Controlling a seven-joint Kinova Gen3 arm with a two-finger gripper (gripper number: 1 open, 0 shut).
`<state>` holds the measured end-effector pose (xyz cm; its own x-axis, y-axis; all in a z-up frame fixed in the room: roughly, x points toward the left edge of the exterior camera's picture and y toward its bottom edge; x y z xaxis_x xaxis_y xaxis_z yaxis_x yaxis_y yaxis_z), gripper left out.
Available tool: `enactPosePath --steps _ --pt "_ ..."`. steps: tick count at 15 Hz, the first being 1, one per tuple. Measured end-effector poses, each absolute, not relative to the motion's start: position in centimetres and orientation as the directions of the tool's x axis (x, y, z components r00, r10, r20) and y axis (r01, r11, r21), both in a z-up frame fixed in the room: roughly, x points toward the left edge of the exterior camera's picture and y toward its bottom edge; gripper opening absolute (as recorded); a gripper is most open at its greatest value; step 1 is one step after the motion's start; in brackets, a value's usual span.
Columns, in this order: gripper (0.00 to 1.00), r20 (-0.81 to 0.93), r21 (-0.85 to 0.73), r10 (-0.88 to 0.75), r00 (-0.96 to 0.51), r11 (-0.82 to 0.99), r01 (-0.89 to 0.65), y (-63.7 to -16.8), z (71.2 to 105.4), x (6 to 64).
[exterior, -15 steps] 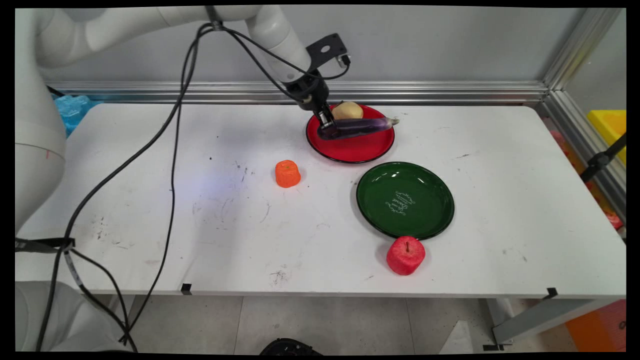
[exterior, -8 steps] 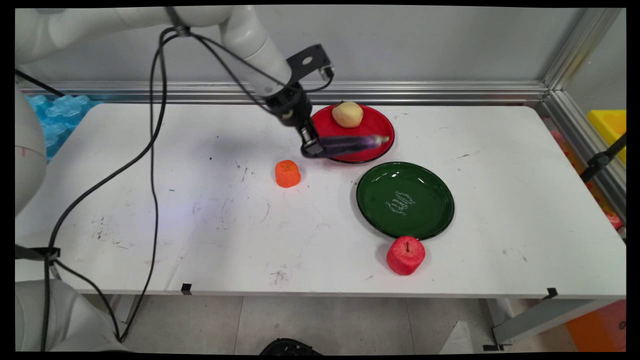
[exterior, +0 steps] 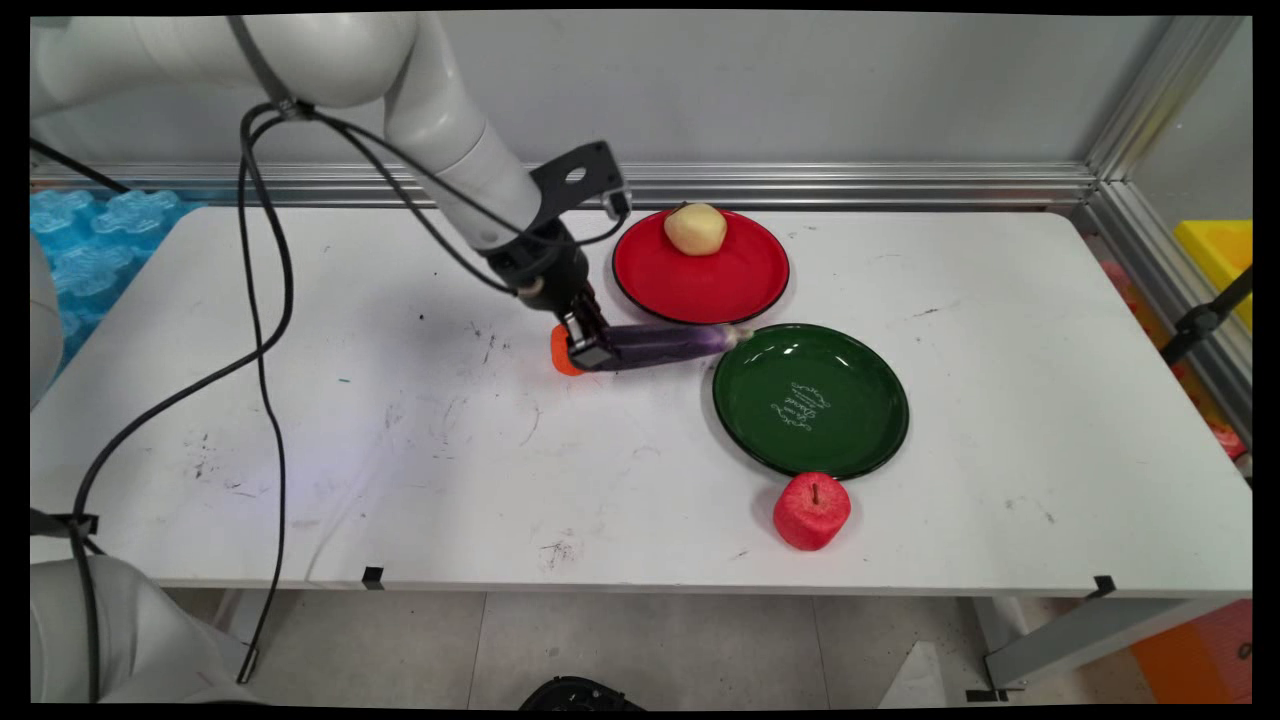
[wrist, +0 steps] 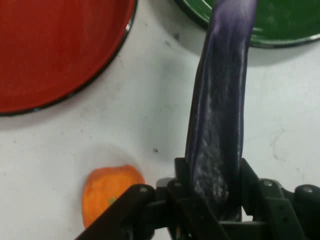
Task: Place the picked object on the table
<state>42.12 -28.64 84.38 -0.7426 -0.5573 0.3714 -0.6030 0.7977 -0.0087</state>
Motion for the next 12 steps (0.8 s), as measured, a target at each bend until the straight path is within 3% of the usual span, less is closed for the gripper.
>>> enactPosePath --steps 12 --pt "0.00 0.350 -0.032 -0.583 -0.733 0.775 -0.631 -26.4 79.9 44.3"
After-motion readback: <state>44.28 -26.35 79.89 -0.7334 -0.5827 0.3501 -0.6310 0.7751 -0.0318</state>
